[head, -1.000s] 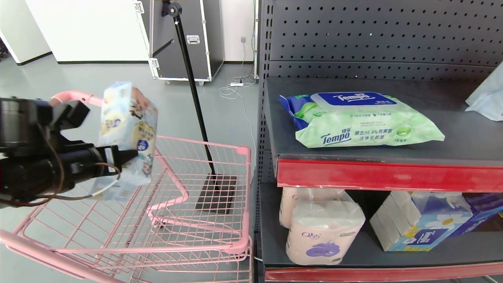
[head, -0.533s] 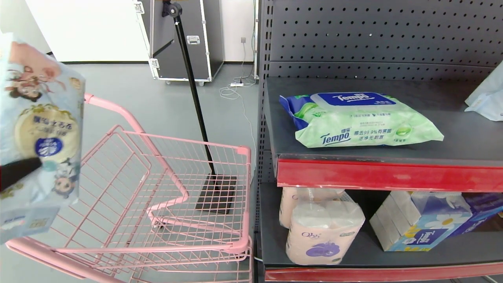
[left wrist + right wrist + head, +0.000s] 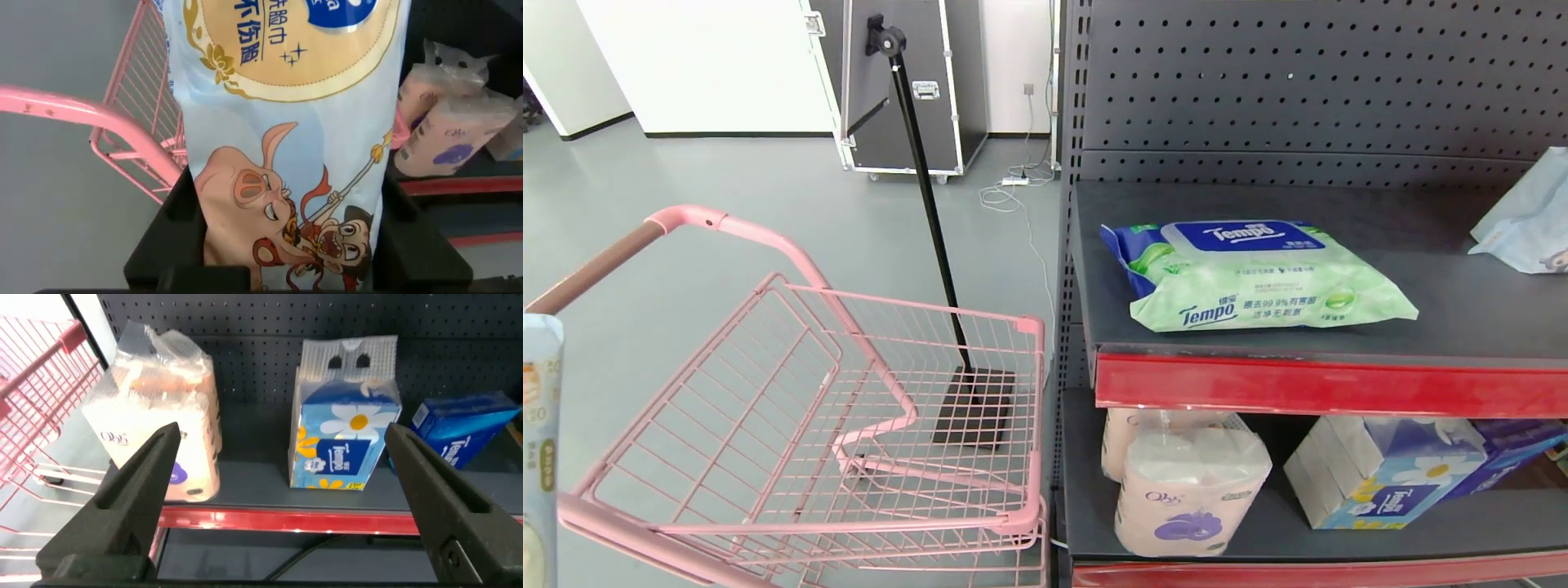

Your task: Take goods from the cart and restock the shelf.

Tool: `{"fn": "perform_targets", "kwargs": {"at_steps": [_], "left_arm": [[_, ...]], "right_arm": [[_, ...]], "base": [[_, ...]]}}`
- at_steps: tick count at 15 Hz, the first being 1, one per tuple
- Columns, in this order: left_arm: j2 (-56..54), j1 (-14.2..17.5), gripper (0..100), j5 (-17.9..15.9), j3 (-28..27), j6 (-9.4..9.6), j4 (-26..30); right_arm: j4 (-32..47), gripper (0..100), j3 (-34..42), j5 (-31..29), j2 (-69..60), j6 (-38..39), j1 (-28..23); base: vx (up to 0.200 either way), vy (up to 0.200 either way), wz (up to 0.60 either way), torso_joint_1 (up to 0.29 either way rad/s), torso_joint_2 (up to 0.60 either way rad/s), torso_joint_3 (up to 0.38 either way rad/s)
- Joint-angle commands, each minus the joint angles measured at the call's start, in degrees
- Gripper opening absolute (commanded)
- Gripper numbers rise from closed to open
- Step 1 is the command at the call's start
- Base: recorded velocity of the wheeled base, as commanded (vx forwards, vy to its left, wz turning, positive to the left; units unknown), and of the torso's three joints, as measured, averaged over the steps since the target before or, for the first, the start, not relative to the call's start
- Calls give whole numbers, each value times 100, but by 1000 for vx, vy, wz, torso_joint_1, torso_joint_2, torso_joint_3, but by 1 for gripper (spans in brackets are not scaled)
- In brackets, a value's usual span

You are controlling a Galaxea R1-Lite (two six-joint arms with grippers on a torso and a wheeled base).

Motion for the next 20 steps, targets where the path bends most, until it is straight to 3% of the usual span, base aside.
{"fn": "perform_targets", "kwargs": {"at_steps": [1, 3, 7, 11, 14, 16, 20], "left_arm": [[-423, -70, 0, -34, 66, 12, -21], [-309, -352, 0, 71, 75, 12, -126], [-238, -360, 0, 106, 84, 12, -135], [-159, -712, 0, 115, 66, 275, -240], [-54, -738, 0, 124, 66, 372, -355], [-10, -738, 0, 133, 66, 548, -363], [34, -738, 0, 142, 66, 565, -469]], "right_arm": [[0, 100, 1, 1, 2, -4, 4], [0, 100, 1, 1, 2, 14, 4], [0, 100, -8, 9, 2, 14, 4], [8, 100, 1, 9, 2, 14, 4], [0, 100, -8, 9, 2, 14, 4], [0, 100, -8, 9, 2, 14, 4], [0, 100, -8, 9, 2, 14, 4]], "base": [[0, 0, 0, 144, -486, -339], [0, 0, 0, 171, -520, -352], [0, 0, 0, 188, -562, -371], [0, 0, 0, 223, -577, -364], [0, 0, 0, 170, -429, -259], [0, 0, 0, 161, -376, -229], [0, 0, 0, 65, -165, -88]]}}
